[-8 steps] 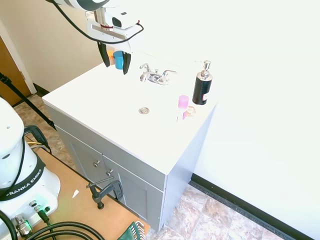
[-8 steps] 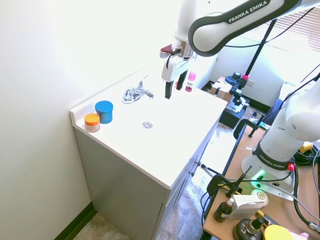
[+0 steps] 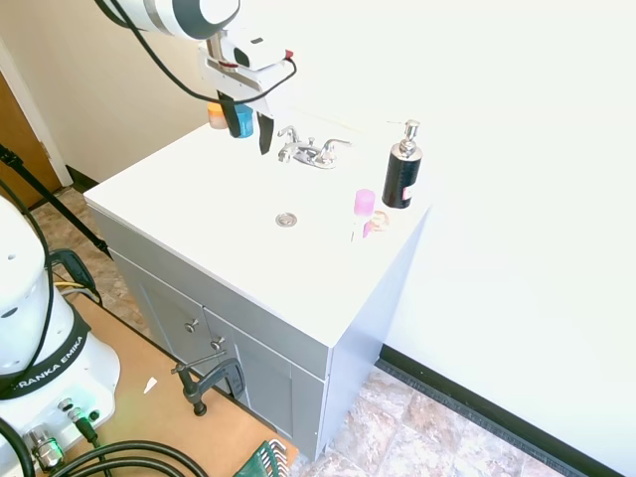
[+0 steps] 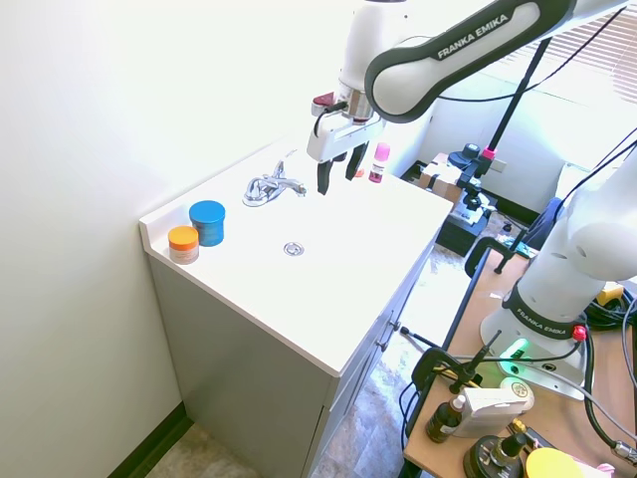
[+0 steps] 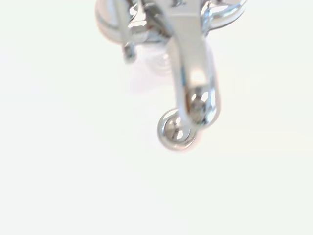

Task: Turn on the cold water

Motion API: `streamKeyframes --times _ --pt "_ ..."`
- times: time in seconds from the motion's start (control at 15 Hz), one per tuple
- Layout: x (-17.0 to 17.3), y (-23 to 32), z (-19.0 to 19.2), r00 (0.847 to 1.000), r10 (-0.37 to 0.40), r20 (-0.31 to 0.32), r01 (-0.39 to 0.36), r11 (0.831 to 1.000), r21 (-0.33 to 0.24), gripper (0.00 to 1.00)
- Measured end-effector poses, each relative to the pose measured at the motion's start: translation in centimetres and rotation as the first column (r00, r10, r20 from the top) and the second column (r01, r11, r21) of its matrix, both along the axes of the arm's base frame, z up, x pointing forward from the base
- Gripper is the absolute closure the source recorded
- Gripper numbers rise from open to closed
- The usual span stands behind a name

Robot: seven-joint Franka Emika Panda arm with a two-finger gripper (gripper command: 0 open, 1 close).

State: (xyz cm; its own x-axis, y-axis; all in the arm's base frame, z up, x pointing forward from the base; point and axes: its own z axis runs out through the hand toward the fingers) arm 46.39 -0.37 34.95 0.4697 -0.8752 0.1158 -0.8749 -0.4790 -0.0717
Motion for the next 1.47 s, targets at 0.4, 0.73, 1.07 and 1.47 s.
streamKeyframes --times 0.4,0.73,1.07,1.47 --pt "7.1 -4.9 -1.6 0.974 -0.196 0.116 0.203 0.978 -0.045 0.00" --pt "10.7 -5.6 -1.9 0.943 -0.238 0.233 0.260 0.963 -0.068 0.00" --pt "12.0 -7.3 -3.1 0.923 -0.265 0.278 0.308 0.943 -0.125 0.00" --pt "12.8 -9.0 -5.5 0.917 -0.276 0.288 0.331 0.929 -0.164 0.00"
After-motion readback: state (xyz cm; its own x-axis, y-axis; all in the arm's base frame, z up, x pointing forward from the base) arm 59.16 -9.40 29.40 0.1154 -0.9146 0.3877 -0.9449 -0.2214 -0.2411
